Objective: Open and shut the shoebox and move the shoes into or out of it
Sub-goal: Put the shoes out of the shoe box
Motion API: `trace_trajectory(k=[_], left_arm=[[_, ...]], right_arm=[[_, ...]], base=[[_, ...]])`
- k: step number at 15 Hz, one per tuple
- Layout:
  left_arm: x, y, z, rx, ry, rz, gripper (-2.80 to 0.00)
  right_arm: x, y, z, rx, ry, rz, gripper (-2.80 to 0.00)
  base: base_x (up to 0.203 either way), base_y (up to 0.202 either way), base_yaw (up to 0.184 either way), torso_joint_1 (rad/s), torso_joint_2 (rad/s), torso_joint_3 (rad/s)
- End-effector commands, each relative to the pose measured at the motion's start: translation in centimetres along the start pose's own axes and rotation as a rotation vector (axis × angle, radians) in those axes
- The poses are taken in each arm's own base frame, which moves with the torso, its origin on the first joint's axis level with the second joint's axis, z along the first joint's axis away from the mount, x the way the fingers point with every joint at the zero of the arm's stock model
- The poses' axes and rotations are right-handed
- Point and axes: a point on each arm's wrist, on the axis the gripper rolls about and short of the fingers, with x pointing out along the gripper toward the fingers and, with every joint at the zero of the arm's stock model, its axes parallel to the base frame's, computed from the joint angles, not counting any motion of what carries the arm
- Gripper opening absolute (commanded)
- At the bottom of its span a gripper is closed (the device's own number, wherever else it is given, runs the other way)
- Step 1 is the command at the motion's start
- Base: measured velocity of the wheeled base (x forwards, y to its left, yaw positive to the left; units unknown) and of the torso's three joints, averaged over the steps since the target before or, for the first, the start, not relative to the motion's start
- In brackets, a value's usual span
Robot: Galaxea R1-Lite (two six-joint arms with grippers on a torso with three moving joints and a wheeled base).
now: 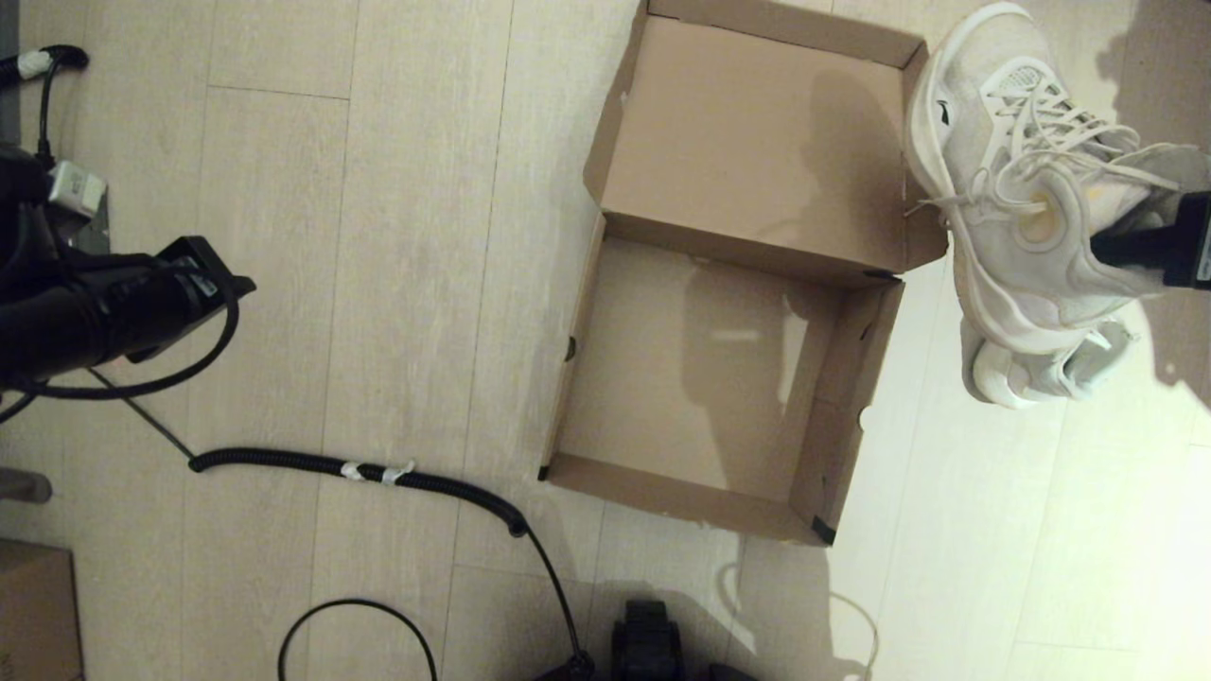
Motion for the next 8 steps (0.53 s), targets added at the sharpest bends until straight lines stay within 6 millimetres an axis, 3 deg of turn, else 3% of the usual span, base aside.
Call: trace_trajectory(k=[1,4,8], left_arm=[[0.2,0.4,-0.7,-0.01,0.017,0.009,-2.8],[0.3,0.6,-1.0,-0.016,0.032,0.004,-2.8],[0.5,1.0,-0.9,-0.02,0.037,0.008,-2.8]], right_arm=[[1.3,-1.5,-0.4,0.021,0.03,-0.061,-2.8],[2.4,-3.8,-0.5,0.053,0.019,-0.154,-2.8],[5.8,-6.3,-1.2,0.116,-0.015,-0.241,-2.8]], base=[[0.0,0.0,0.0,0.0,0.0,0.0],[0.0,0.0,0.0,0.0,0.0,0.0],[0.0,0.0,0.0,0.0,0.0,0.0]])
